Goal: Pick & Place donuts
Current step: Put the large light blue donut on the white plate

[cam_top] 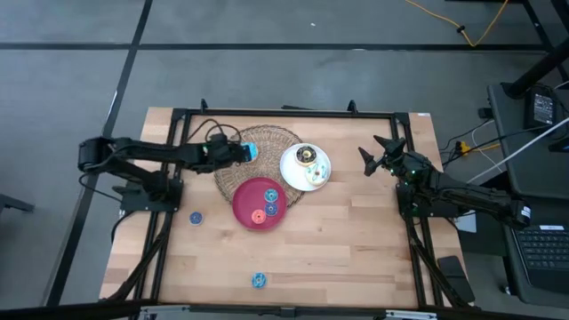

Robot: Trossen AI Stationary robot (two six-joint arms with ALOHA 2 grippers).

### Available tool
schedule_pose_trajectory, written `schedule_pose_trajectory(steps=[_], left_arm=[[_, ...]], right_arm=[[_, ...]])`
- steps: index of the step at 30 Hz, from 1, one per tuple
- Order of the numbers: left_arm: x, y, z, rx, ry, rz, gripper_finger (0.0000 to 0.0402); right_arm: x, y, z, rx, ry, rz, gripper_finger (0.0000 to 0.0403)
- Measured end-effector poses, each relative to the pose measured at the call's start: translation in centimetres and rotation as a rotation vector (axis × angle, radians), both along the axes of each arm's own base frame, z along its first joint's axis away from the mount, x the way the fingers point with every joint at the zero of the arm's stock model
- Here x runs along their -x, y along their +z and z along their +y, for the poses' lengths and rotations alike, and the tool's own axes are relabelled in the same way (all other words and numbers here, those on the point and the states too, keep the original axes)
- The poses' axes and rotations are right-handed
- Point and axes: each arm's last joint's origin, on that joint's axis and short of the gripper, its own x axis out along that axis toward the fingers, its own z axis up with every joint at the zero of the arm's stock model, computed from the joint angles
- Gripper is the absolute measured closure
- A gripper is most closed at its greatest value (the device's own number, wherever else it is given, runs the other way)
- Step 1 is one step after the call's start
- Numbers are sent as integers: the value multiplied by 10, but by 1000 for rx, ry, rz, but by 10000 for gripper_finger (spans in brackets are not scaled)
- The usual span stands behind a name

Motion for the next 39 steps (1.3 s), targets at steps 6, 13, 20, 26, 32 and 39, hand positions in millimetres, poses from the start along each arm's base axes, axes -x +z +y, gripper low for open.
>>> schedule_pose_trajectory(steps=[6, 13, 20, 26, 32, 39], left_arm=[[-13, -17, 2, 44, -22, 5, 135], [-16, -30, 3, 43, 14, 49, 135], [-22, -40, 7, 29, 13, 68, 135], [-27, -47, 8, 35, 12, 47, 135], [-27, -49, 8, 40, 20, 50, 159], [-27, -48, 8, 39, 55, 28, 222]], right_arm=[[0, 0, 0, 0, 0, 0, 27], [0, 0, 0, 0, 0, 0, 27], [0, 0, 0, 0, 0, 0, 27], [0, 0, 0, 0, 0, 0, 27], [0, 0, 0, 0, 0, 0, 27], [0, 0, 0, 0, 0, 0, 27]])
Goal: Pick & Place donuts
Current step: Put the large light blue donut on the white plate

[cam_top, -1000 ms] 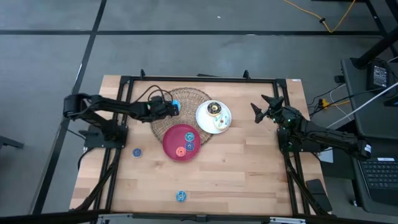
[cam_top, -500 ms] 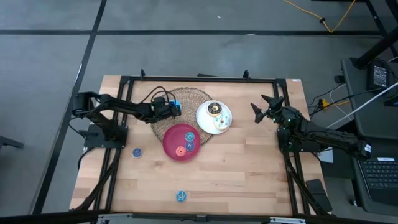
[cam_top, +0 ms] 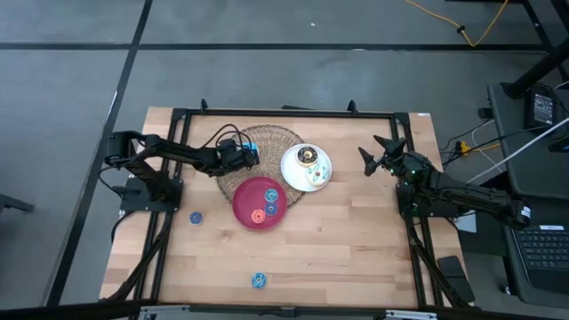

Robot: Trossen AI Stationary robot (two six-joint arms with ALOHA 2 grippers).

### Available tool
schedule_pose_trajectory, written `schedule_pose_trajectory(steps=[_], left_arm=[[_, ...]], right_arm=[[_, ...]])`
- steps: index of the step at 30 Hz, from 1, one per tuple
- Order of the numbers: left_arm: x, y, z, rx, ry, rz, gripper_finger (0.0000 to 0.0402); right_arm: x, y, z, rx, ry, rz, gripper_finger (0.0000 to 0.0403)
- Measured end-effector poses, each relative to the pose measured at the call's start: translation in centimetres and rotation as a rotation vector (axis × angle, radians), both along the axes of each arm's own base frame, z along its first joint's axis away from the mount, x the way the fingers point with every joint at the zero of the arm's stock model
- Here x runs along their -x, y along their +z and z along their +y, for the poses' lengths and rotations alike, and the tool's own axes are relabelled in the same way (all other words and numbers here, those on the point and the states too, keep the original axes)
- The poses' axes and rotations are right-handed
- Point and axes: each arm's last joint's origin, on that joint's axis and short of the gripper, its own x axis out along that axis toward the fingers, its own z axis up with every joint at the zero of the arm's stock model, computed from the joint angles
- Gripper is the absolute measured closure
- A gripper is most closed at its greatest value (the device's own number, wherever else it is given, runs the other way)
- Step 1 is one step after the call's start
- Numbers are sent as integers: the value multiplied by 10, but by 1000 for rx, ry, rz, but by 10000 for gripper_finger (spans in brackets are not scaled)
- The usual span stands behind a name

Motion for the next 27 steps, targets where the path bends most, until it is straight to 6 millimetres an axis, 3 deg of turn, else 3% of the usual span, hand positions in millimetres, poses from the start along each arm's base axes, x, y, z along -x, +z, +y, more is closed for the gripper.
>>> schedule_pose_trajectory(steps=[17, 22, 27], left_arm=[[0, 0, 0, 10, 8, -8, 388], [1, 2, 0, 18, 10, -21, 390], [3, 15, -1, -18, 18, -69, 393]], right_arm=[[0, 0, 0, 0, 0, 0, 27], [0, 0, 0, 0, 0, 0, 27], [0, 0, 0, 0, 0, 0, 27]])
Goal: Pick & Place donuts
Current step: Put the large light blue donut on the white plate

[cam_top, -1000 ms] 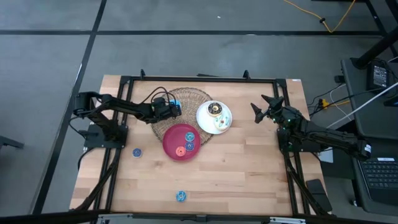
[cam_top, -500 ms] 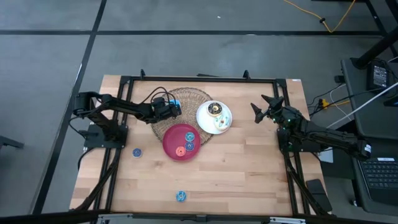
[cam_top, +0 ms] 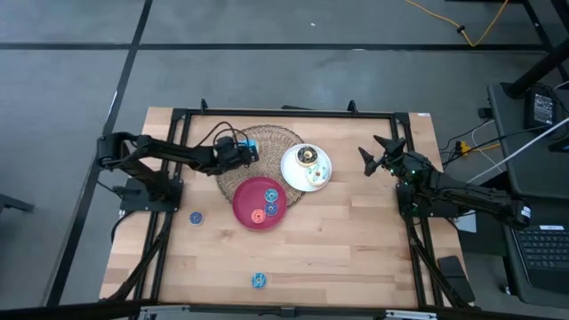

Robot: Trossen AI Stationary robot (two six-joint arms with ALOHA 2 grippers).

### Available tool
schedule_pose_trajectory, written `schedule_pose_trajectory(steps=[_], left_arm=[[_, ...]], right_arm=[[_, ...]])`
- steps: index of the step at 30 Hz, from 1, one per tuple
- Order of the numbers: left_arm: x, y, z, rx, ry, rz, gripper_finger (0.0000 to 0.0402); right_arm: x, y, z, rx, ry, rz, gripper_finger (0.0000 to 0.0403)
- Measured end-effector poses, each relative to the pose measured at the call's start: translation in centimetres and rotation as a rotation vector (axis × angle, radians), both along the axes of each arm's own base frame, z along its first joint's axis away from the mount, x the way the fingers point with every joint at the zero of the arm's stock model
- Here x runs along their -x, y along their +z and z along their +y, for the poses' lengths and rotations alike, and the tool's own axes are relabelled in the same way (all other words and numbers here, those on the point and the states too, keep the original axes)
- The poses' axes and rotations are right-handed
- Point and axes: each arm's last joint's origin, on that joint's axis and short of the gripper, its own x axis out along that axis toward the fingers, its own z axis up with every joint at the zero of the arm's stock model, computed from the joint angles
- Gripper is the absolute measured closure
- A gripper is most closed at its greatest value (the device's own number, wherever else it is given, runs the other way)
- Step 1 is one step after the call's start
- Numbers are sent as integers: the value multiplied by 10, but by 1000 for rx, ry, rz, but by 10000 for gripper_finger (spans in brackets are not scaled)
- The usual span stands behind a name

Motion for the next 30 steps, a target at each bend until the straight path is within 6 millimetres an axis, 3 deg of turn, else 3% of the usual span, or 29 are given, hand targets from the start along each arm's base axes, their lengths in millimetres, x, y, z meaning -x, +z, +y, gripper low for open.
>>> schedule_pose_trajectory(steps=[17, 30], left_arm=[[15, 54, -6, -99, -213, -86, 395], [4, 114, -7, -190, -588, 128, 395]], right_arm=[[0, 0, 0, 0, 0, 0, 27], [0, 0, 0, 0, 0, 0, 27]])
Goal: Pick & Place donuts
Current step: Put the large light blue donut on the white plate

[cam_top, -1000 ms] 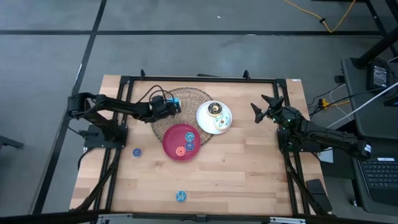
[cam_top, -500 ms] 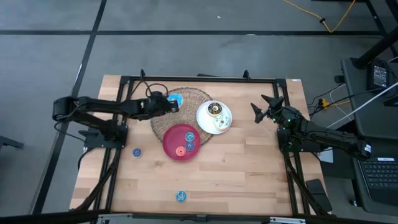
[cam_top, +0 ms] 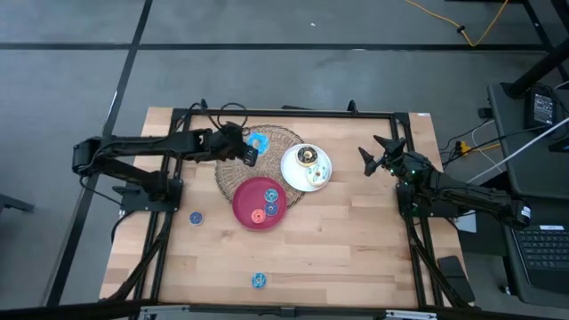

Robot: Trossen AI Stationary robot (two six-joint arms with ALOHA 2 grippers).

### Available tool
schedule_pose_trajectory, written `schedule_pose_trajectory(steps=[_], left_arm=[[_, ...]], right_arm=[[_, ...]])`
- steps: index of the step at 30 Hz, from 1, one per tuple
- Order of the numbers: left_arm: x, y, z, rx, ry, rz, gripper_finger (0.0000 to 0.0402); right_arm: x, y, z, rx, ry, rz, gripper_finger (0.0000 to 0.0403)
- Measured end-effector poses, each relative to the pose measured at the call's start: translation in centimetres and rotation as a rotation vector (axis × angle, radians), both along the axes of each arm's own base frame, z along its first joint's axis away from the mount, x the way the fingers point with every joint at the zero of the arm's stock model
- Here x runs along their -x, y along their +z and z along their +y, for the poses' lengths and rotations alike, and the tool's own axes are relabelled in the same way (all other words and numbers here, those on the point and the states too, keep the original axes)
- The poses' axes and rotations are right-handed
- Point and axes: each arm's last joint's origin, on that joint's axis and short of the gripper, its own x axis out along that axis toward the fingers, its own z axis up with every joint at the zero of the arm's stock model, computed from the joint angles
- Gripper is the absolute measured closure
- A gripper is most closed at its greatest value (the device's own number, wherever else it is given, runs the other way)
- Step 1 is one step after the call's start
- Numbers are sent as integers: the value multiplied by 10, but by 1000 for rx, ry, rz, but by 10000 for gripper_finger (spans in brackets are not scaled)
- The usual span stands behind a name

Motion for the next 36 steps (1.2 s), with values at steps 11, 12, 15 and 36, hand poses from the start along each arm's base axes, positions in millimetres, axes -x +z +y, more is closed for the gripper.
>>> schedule_pose_trajectory(steps=[11, 12, 15, 36], left_arm=[[-39, 9, 8, -11, -188, 66, 396], [-44, 9, 9, -10, -202, 70, 396], [-59, 8, 12, 0, -249, 87, 396], [-134, -41, 23, 88, -335, 202, 396]], right_arm=[[0, 0, 0, 0, 0, 0, 27], [0, 0, 0, 0, 0, 0, 27], [0, 0, 0, 0, 0, 0, 27], [0, 0, 0, 0, 0, 0, 27]])
